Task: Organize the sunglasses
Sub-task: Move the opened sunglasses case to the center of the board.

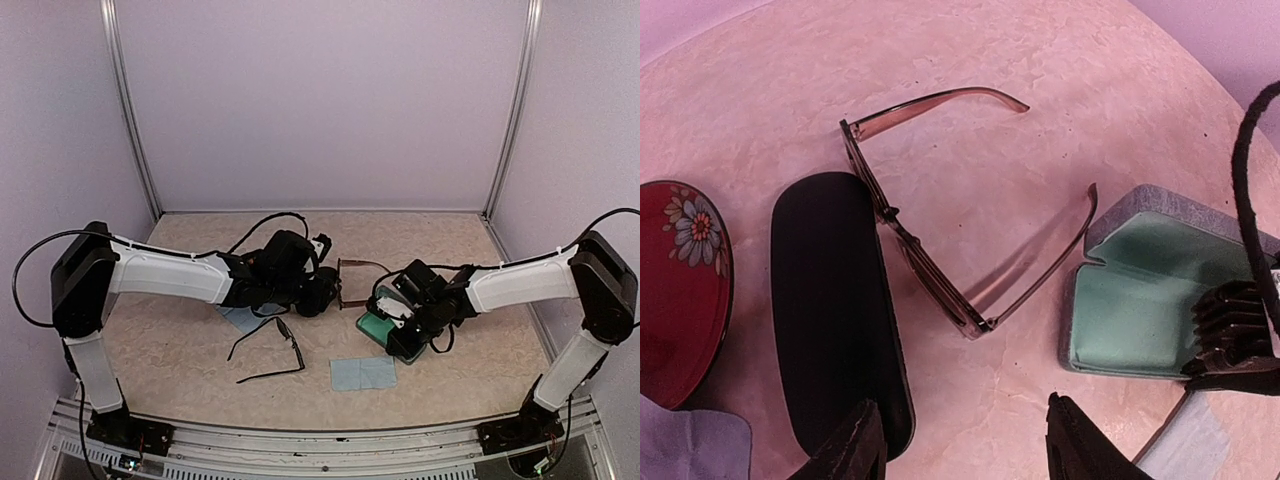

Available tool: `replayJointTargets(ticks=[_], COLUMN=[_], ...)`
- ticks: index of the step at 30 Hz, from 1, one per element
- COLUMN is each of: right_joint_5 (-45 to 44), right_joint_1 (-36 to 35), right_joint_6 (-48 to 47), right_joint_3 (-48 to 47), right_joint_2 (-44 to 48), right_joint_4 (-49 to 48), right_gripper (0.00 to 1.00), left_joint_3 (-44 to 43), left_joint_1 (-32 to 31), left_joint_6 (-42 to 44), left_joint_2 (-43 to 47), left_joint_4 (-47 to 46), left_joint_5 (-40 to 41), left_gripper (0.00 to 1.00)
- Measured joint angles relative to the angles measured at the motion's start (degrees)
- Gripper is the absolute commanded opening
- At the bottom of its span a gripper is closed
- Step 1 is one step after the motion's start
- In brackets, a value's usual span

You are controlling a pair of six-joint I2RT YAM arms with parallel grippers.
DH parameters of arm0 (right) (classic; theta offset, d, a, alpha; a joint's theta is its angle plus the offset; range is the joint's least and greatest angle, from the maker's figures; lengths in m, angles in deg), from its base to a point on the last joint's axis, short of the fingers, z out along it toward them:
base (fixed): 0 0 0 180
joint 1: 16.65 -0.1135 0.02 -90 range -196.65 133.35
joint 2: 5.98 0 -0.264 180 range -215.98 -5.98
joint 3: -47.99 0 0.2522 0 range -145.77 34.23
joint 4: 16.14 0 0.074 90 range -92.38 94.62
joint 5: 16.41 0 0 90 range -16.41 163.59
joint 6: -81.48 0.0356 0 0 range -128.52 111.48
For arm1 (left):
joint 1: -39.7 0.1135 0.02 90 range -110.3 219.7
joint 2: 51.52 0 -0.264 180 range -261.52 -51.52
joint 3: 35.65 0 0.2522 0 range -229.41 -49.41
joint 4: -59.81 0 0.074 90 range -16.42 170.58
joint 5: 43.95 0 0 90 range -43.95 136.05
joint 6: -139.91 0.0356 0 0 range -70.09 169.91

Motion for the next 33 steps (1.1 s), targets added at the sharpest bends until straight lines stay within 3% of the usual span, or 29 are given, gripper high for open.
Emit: replayJointTargets(ticks=[9,33], right_joint_5=[-3.0,-18.1], right_joint_1=[-0.5,2.1], right_joint_6=[-1.6,8.6], right_joint_3=[-2.5,-2.9], right_joint_2=[-1.6,1.9], right_joint_4=[2.5,11.9], right_gripper=[0.36,0.38], left_joint_3=[2.0,3.2], left_joint_1=[-0.5,-0.6], left_joint_6=[0.0,0.0], left_joint_2=[0.1,0.1], left_joint_4=[0.1,0.0], left_joint_5=[1.0,1.1], left_gripper=[0.54,0.55])
